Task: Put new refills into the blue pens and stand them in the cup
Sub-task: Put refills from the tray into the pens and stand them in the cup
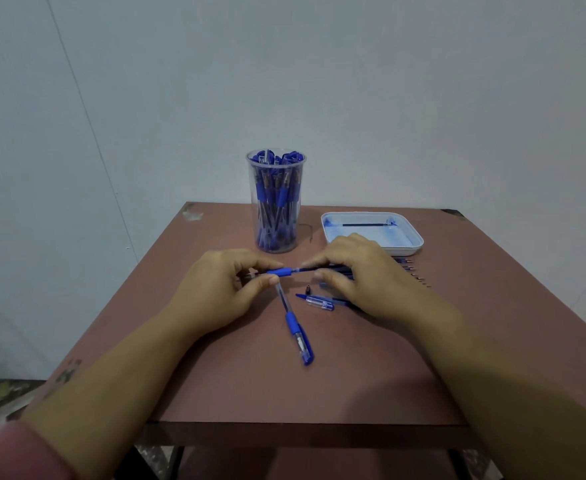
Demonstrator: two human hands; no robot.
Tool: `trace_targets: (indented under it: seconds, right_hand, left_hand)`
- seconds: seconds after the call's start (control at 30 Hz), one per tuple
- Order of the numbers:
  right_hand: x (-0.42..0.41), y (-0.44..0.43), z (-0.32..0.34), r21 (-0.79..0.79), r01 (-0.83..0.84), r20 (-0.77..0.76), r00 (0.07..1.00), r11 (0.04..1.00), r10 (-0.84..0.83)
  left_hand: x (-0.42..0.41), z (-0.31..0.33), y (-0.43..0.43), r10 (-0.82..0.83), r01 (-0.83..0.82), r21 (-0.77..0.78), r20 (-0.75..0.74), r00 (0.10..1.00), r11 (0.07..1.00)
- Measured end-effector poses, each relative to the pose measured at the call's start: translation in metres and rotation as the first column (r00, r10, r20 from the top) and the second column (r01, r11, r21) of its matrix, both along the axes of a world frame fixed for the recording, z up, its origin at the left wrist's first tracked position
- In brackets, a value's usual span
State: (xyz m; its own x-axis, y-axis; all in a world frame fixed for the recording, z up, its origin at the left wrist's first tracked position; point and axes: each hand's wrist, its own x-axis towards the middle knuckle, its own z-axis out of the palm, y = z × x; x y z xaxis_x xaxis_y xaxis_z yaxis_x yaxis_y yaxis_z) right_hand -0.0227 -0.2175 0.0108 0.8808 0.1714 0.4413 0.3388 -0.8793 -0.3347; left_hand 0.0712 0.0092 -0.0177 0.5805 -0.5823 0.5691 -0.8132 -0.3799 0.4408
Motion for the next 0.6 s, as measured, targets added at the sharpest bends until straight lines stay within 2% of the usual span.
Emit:
trace_targets:
  seconds: [0.2,0.33,0.6]
  right_hand:
    - [-0.002,-0.009,0.001,0.056,0.076,0.013,0.997,0.996,-0.076]
    - [-0.001,0.0,0.0,0.079,0.041,-0.05,0.998,0.996,-0.037]
    - [-0.002,0.003,0.002,0.131,0.059,-0.046,0.997,0.99,-0.054]
  left_hand:
    - [0.001,0.001,0.001,0.01,-0.01,-0.015,0.006,1.0,1.0]
    - [0.0,0.001,0.001,0.001,-0.001,0.002,0.015,1.0,1.0]
    - [0.0,0.001,0.001,-0.005,0.005,-0.01,0.003,1.0,1.0]
